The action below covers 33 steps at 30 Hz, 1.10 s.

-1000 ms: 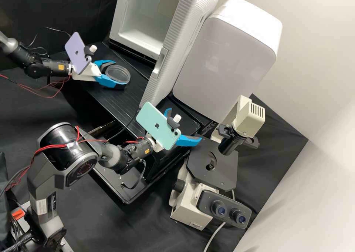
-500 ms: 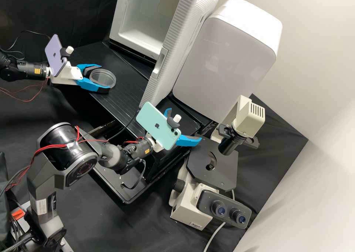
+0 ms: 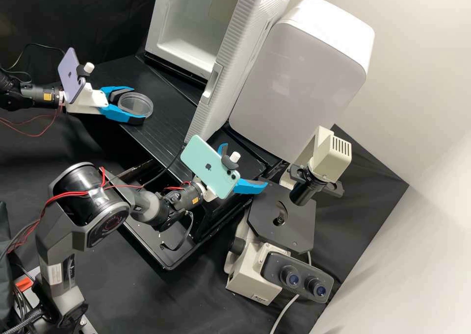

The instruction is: Take the petri dish out of the incubator

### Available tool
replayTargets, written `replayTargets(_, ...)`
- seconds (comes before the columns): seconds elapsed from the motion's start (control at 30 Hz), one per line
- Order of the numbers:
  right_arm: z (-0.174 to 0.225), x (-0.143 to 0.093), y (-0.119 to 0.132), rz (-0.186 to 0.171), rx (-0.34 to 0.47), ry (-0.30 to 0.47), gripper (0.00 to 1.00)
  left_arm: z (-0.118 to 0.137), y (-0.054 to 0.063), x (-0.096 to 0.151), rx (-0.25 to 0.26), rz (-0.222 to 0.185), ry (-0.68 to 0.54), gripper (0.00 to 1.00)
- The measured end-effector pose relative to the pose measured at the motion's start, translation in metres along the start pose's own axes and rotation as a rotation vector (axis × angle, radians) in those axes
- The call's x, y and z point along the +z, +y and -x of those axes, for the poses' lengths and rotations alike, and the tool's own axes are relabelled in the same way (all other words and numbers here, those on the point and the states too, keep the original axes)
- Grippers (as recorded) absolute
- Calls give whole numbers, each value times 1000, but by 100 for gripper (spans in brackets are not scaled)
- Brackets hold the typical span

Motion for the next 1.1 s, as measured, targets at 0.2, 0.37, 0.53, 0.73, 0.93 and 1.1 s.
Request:
replayTargets(0.2, 0, 0, 0, 0, 0, 0, 100, -8, -2, -1, 7, 0, 0, 0)
replayTargets(0.37, 0, 0, 0, 0, 0, 0, 100, -14, -2, -1, 12, -1, 7, 0)
replayTargets(0.53, 0, 0, 0, 0, 0, 0, 100, -19, -3, -3, 17, -7, 13, 0)
replayTargets(0.73, 0, 0, 0, 0, 0, 0, 100, -22, -4, -5, 29, -8, 18, 0)
replayTargets(0.93, 0, 0, 0, 0, 0, 0, 100, -23, -3, -6, 35, -8, 20, 100)
replayTargets(1.1, 0, 0, 0, 0, 0, 0, 100, -25, -2, -6, 40, -8, 19, 100)
